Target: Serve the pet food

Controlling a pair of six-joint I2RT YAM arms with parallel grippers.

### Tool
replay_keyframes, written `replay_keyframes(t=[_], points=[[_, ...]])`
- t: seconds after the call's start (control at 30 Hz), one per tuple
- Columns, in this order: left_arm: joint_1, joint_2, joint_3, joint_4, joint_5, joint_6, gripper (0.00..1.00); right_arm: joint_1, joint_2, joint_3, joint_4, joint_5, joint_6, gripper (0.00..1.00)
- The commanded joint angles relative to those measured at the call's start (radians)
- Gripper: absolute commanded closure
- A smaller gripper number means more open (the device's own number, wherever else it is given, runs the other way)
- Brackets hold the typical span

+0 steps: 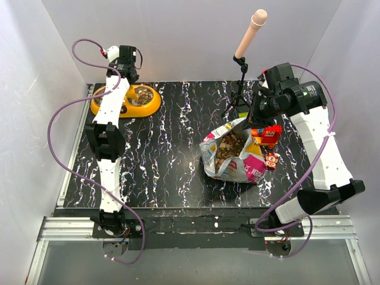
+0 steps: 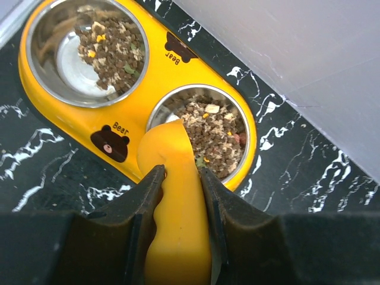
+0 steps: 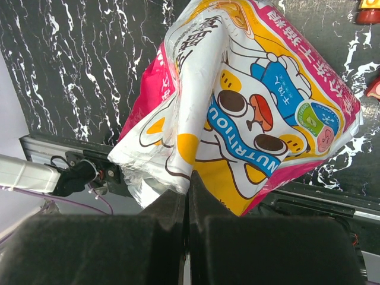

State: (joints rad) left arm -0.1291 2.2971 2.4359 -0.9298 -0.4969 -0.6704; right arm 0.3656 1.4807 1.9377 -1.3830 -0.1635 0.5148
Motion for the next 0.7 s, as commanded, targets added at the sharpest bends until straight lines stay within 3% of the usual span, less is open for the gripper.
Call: replay_keyframes(t=[0.0, 0.1, 0.23, 0.37, 0.43, 0.53, 0.6, 0.67], points=[[-0.03, -0.044, 0.054, 0.069, -0.048, 0.193, 1.0, -0.013, -0.053, 0.135, 0.164, -0.091, 0.019, 0.99], [-0.053, -0.048, 0.057, 0.112, -0.037, 0.287, 1.0, -0.013, -0.053, 0.141, 0.162, -0.088, 0.016, 0.99], [-0.05, -0.062, 0.041, 0.129, -0.028, 0.299, 1.0, -0.016, -0.049, 0.159, 0.156, -0.087, 0.013, 0.99], [-0.018, -0.122, 0.014, 0.118, 0.096, 0.156, 1.0, -0.019, -0.049, 0.165, 0.151, -0.09, 0.014, 0.99], [0.044, -0.209, -0.107, 0.181, 0.287, 0.006, 1.0, -0.02, -0.051, 0.168, 0.144, -0.094, 0.013, 0.99], [0.123, -0.37, -0.407, 0.446, 0.56, -0.219, 1.0, -0.025, -0.068, 0.149, 0.145, -0.096, 0.013, 0.99], [0.164, -0.47, -0.617, 0.639, 0.66, -0.299, 1.0, -0.03, -0.076, 0.133, 0.151, -0.116, 0.016, 0.99], [0.167, -0.533, -0.73, 0.722, 0.745, -0.348, 1.0, -0.03, -0.077, 0.121, 0.147, -0.131, 0.017, 0.99]])
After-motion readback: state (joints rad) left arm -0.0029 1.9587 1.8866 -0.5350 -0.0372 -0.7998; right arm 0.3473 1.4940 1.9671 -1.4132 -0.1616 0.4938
